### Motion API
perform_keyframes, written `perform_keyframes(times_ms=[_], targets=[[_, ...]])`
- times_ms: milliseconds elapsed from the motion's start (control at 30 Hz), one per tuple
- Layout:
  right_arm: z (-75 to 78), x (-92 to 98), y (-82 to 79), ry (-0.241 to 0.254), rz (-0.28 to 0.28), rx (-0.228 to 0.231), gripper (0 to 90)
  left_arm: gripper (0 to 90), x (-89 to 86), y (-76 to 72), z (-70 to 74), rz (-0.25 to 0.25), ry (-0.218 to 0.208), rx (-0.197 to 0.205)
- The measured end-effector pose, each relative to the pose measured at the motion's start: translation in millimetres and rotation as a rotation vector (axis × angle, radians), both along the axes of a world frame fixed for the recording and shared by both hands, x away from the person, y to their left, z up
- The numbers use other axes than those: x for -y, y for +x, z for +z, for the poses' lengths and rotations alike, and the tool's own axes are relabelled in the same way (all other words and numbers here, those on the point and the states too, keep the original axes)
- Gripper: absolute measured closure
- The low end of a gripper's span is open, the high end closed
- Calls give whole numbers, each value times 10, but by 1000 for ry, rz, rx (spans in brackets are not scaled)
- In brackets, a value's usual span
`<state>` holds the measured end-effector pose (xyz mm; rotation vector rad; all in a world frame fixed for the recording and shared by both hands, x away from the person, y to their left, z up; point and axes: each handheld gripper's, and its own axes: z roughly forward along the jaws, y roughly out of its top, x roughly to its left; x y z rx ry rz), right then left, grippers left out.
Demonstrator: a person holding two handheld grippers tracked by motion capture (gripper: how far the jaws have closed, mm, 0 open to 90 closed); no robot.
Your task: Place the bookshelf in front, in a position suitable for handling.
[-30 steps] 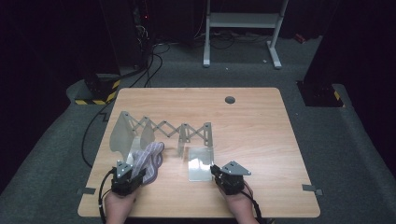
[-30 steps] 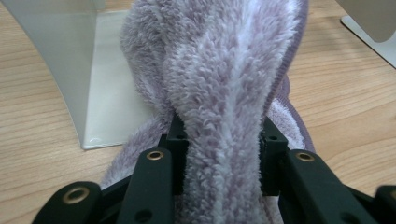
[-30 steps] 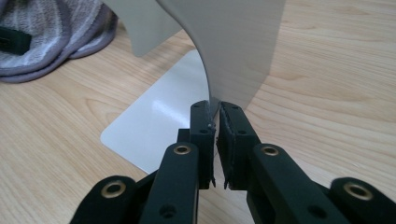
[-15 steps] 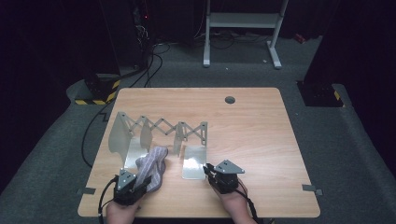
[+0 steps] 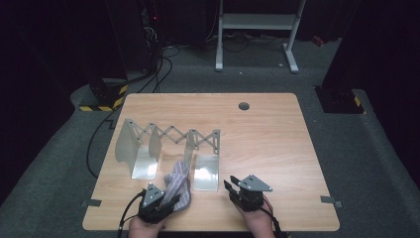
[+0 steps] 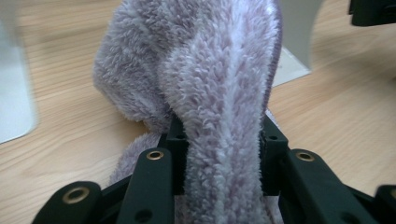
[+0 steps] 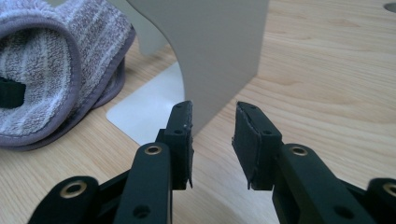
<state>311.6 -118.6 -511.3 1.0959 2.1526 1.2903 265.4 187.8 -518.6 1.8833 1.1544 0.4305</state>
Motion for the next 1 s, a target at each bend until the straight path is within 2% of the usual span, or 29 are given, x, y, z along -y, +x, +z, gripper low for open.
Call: perform_keyframes(times_ms=[100,133,167,267,367,467,633,767,900,1000], targets=[[10,88,-51,-7,-19,10,658,657,135,36,13,-41,3,4],[20,118,-69,-10,-25,15,652,657,202,28,10,-26,-44,-2],[28,140,-82,-8,-32,18,647,656,210,52,22,-64,7,9],[64,236,-124,-4,-53,22,633,656,334,85,40,-99,-2,4],[106,336,-150,-22,-75,28,629,656,464,70,58,-144,19,13],[131,414,-160,-31,-93,28,628,655,524,43,37,-164,15,5],[85,467,-167,0,-110,19,627,655,512,94,40,-131,34,14],[57,442,-157,-3,-99,15,625,655,485,181,57,-100,32,16],[27,419,-140,-13,-94,9,610,655,521,243,56,-106,43,9],[7,424,-134,-15,-96,2,604,655,610,326,10,-117,65,-7]])
